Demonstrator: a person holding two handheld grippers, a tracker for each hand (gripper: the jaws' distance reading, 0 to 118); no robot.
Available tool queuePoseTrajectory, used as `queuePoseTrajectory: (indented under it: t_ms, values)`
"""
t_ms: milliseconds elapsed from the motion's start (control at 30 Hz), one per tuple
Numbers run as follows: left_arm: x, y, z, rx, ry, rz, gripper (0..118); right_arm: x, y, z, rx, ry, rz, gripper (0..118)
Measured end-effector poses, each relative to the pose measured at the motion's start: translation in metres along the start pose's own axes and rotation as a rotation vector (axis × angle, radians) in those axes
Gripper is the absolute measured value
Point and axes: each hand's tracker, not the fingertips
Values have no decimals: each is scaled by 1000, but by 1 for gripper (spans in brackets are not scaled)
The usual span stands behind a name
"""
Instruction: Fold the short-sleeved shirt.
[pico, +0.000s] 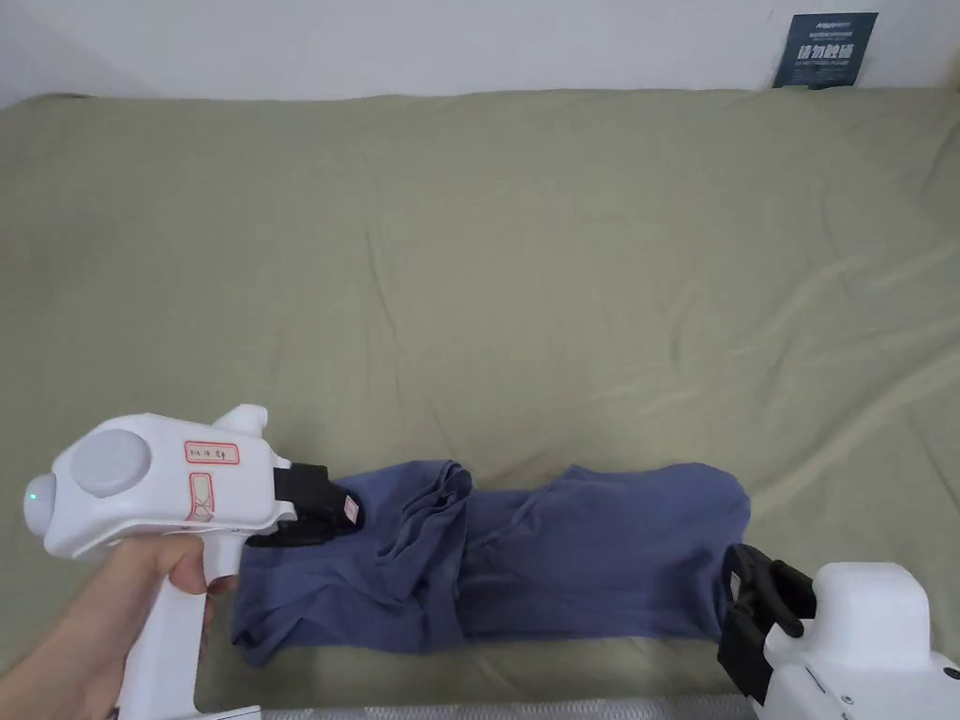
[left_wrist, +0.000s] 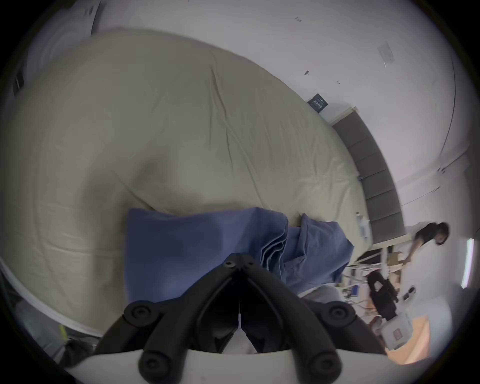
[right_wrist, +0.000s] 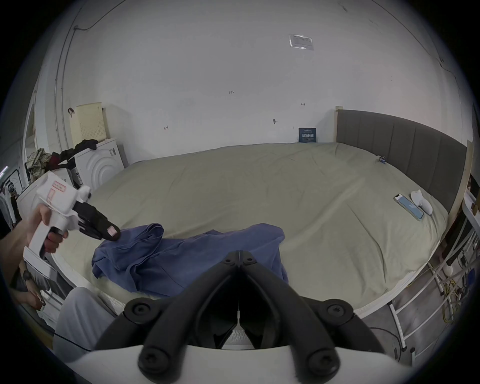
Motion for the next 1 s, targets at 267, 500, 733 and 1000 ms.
queuePoseTrajectory:
  t_ms: [267,500,733,1000]
  values:
    - [32,-32,-101,-159,-109,-72,0,10,-4,2,-23,-31,-8,2]
    - [37,-41,-97,-142,-76,-74,0,15,-6,1,-35,-40,-33,1]
    - [49,-22,1,24,-135,-142,0,-1,3,0,-17,-3,-23,2]
    - [-47,-10,96,132,83,-50,0,-23,10,-8,-19,36,33,2]
